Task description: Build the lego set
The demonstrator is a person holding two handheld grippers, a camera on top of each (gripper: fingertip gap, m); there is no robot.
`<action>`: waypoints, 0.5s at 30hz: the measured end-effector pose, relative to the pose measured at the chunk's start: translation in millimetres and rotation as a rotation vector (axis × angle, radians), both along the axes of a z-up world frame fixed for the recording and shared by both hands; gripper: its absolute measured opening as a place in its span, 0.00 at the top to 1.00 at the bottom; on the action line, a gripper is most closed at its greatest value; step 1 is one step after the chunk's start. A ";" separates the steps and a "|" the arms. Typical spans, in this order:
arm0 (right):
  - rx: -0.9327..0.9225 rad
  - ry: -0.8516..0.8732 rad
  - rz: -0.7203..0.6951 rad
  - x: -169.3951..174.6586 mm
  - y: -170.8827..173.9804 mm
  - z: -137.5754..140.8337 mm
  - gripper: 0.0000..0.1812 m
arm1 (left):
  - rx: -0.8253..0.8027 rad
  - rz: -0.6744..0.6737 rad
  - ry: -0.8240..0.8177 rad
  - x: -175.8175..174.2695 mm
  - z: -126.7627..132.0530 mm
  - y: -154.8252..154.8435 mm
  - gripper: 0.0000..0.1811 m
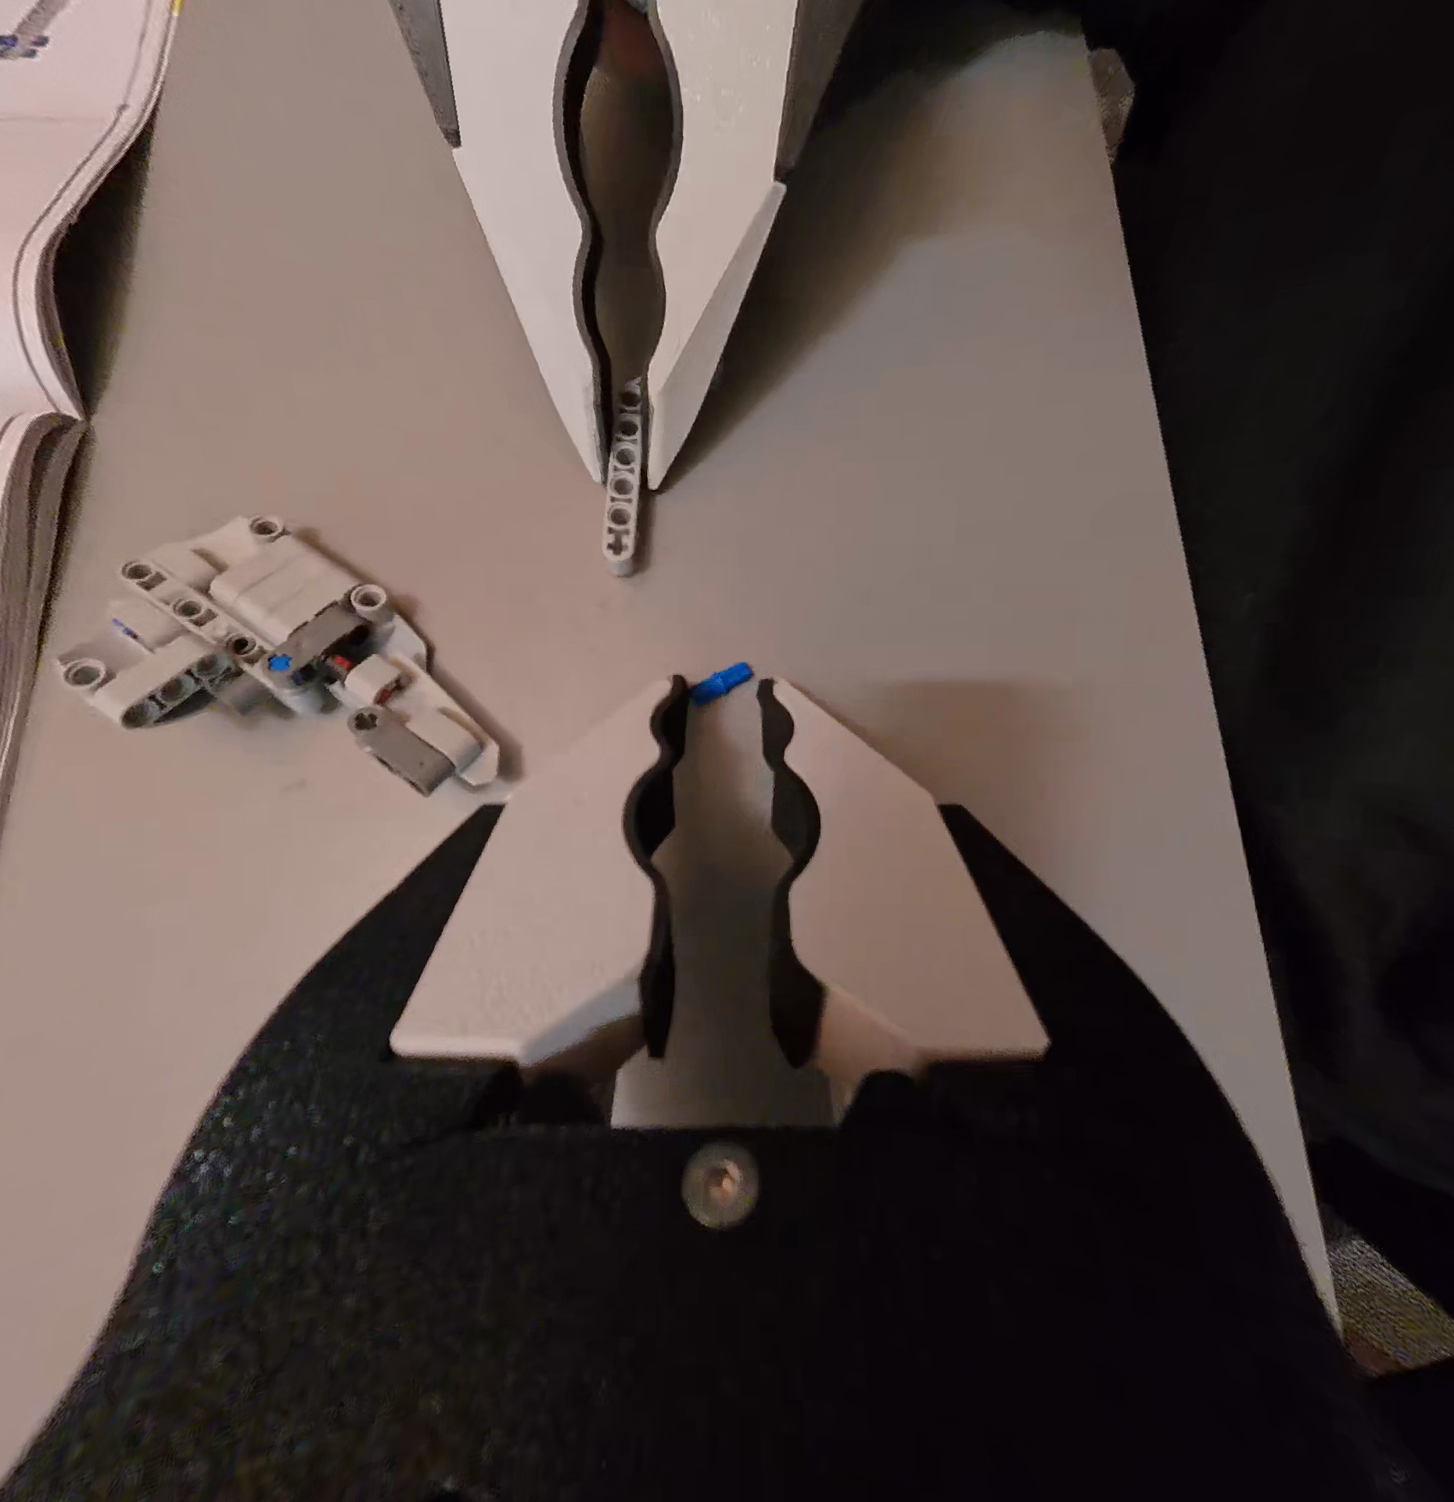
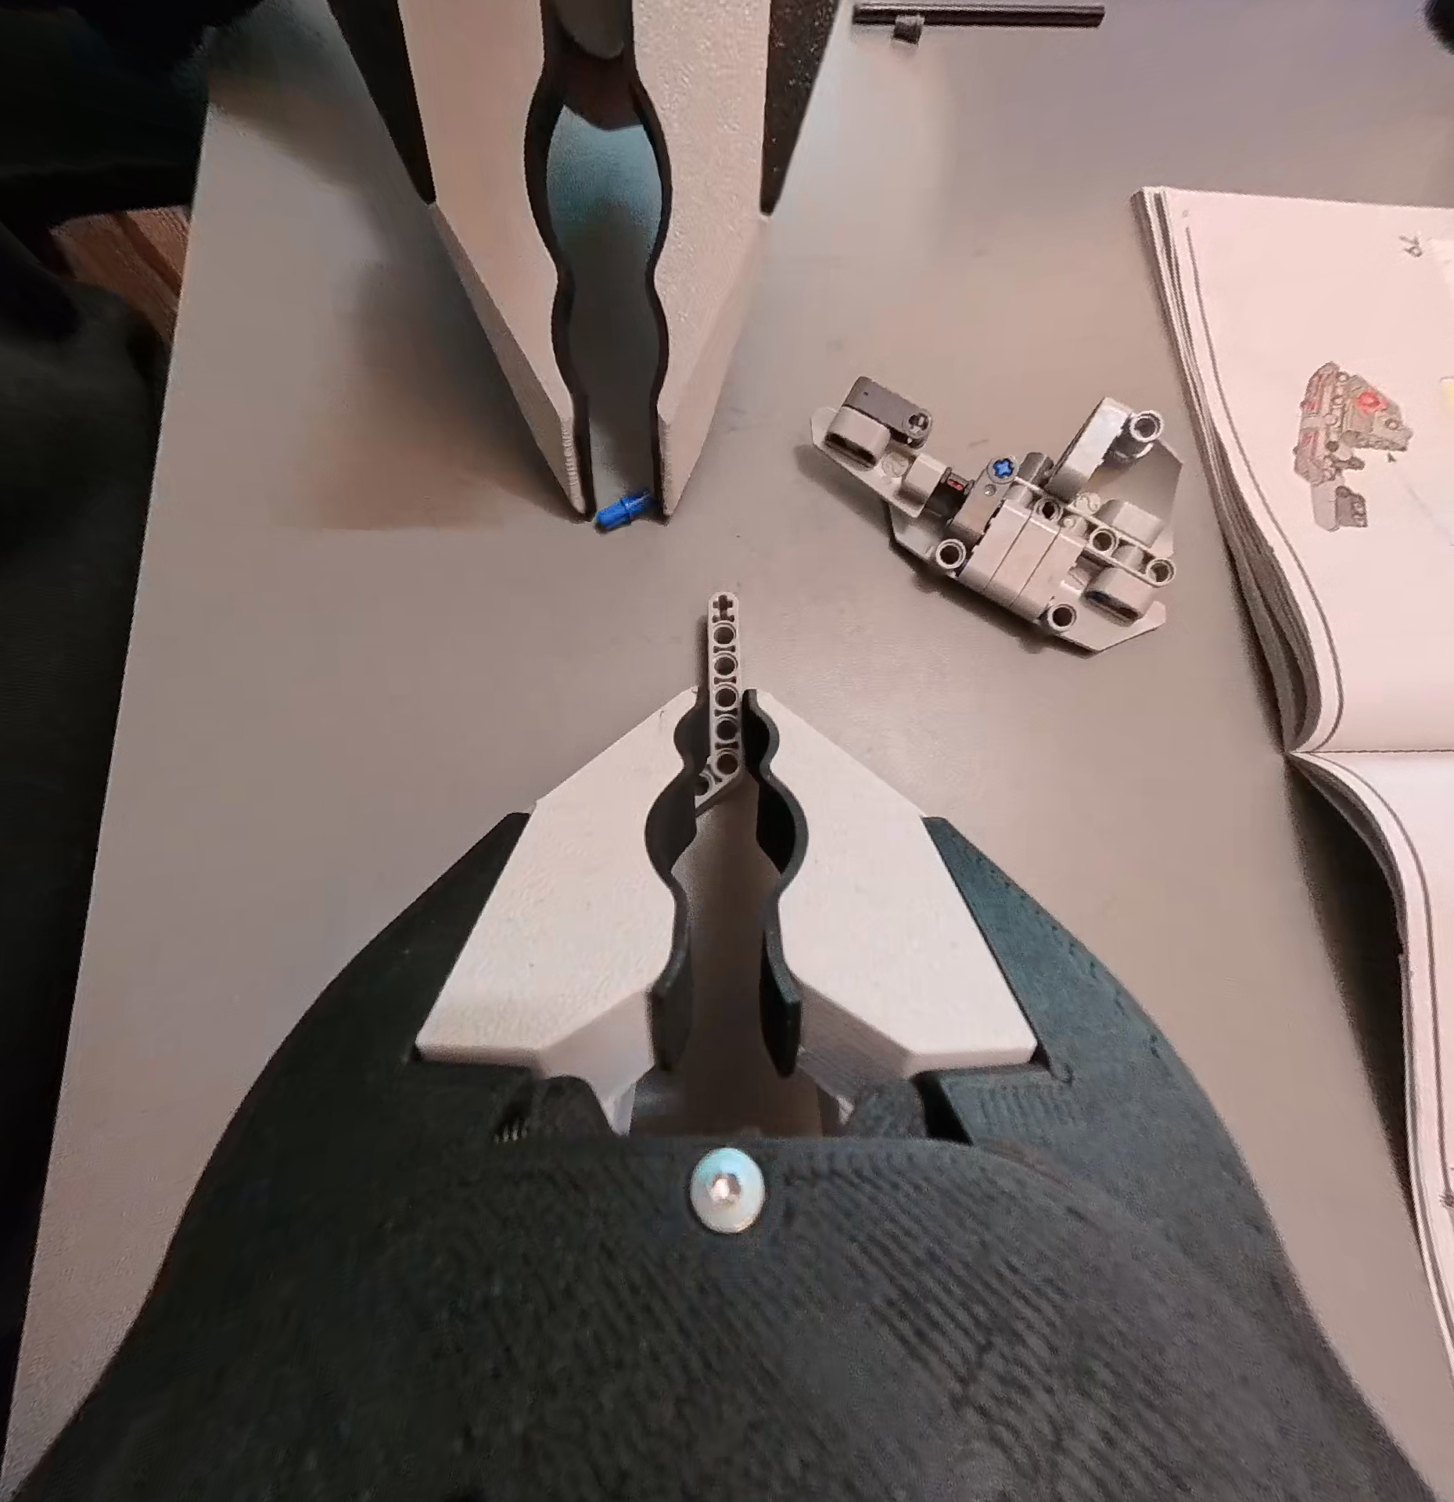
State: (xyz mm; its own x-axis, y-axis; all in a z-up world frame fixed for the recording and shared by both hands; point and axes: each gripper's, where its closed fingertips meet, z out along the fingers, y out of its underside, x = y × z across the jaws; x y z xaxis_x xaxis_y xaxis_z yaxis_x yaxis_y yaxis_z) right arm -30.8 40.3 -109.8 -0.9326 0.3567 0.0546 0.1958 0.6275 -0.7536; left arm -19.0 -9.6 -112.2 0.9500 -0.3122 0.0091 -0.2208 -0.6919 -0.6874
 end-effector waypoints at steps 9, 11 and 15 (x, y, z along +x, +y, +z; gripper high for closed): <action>0.005 0.016 0.009 0.3 -0.4 0.2 0.97 | 0.061 -0.120 0.066 -4.2 10.5 -4.3 0.89; 0.005 0.020 0.008 -0.7 -0.4 0.4 0.95 | 0.058 -0.163 0.085 -3.5 11.5 -4.0 0.92; -0.001 0.006 0.027 0.7 -3.1 0.5 0.93 | 0.006 -0.245 0.145 -0.7 1.1 -3.0 0.94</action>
State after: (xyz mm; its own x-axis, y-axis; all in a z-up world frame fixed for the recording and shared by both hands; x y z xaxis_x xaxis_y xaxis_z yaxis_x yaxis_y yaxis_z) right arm -30.2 37.1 -109.3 -0.9417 0.3311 0.0600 0.1740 0.6318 -0.7554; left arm -19.7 -12.6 -111.1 0.8376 -0.5320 -0.1238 -0.4769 -0.6017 -0.6407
